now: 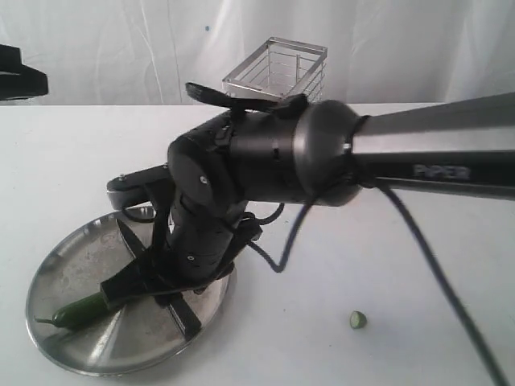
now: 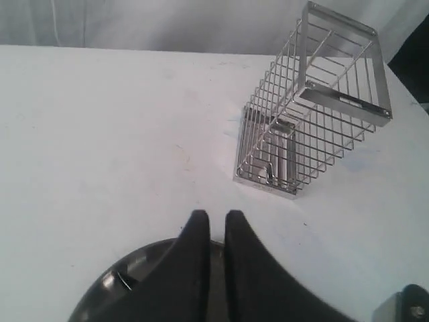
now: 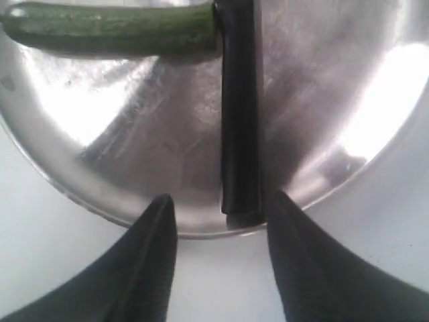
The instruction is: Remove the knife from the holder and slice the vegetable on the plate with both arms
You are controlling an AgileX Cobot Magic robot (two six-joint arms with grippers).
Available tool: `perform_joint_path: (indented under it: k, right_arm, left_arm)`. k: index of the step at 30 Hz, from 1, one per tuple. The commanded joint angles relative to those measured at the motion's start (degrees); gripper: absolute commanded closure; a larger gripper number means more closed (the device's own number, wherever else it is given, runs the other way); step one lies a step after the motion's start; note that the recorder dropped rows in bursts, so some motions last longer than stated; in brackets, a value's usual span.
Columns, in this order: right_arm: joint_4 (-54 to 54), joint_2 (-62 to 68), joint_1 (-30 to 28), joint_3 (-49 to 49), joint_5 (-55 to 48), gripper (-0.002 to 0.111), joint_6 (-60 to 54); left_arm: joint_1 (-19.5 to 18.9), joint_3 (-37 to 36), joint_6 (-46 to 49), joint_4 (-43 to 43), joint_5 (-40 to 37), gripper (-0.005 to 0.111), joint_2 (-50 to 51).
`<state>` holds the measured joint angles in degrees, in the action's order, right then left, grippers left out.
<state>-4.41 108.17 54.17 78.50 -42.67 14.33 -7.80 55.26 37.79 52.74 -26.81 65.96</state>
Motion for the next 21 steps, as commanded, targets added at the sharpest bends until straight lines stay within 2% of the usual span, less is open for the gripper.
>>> perform_joint_path:
  k: [1,6,7,10,14,17,21]
  right_arm:
    - [3.45,-10.21,0.06,-7.08,13.08,0.078,2.44]
    - [4.41,-24.53,0.06,-16.60,29.14,0.106,2.35]
    - [4.41,-27.32,0.06,-18.73,33.06,0.108,2.35]
    - [4.41,-34.96,0.46,-25.25,43.82,0.108,2.35]
    - [4.41,-43.87,1.97,-34.37,51.83,0.108,2.34]
    - [4.41,-48.67,2.58,-40.53,53.35,0.108,2.34]
    - [4.41,-52.87,2.58,-44.30,49.97,0.108,2.34]
  left_arm:
    - [-0.14,-0.25,-1.56,-2.08,-0.18,0.107,-7.41]
    - [-0.14,-4.62,-1.56,-2.22,-0.18,0.107,-18.55]
    - [-0.14,-6.03,-1.76,-2.22,-0.28,0.107,-21.62]
    - [-0.14,-10.94,-2.02,-1.86,-2.39,0.107,-29.47]
    - [-0.14,-16.70,-2.02,-2.28,-5.02,0.107,-39.36]
    - [-0.14,-19.81,-2.02,-3.10,-7.55,0.107,-44.27]
    - [-0.14,-20.52,-1.84,-3.37,-13.95,0.107,-47.18]
